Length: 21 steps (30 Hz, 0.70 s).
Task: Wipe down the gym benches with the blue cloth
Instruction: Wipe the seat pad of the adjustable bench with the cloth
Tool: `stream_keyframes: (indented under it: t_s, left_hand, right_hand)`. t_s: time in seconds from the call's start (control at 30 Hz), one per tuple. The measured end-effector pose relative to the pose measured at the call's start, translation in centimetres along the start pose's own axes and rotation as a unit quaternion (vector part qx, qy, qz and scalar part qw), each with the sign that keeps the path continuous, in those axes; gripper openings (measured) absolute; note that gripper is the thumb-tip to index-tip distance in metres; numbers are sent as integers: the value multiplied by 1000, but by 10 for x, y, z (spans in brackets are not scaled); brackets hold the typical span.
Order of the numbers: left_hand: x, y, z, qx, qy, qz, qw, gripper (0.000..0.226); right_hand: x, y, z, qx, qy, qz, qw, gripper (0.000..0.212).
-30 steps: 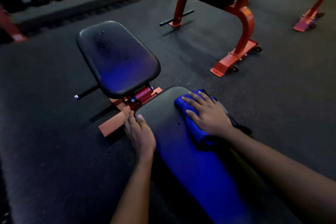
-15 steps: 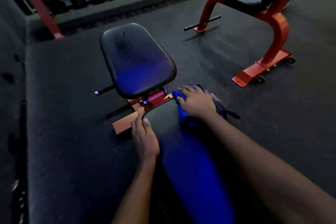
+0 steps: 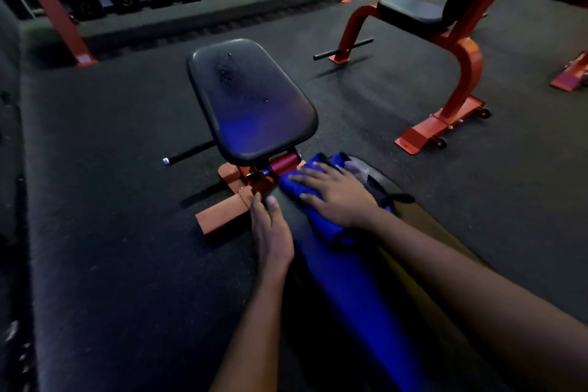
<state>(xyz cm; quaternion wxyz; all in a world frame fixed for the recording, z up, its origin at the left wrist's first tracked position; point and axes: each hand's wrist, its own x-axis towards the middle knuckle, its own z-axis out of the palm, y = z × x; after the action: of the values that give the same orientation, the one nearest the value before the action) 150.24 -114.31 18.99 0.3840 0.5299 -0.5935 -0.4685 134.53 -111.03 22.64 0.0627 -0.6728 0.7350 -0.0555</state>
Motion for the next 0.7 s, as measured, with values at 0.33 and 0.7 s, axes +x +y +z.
stream_keyframes:
  t_s: [0.33, 0.7]
  left_hand:
    - [9, -18, -55, -75, -65, -41, 994, 76]
    - [3, 4, -51, 13, -28, 18, 999, 42]
  right_hand:
    - [6, -63, 6, -14, -1, 69, 998, 50]
    - [-5, -76, 1, 150, 40, 125, 980, 42]
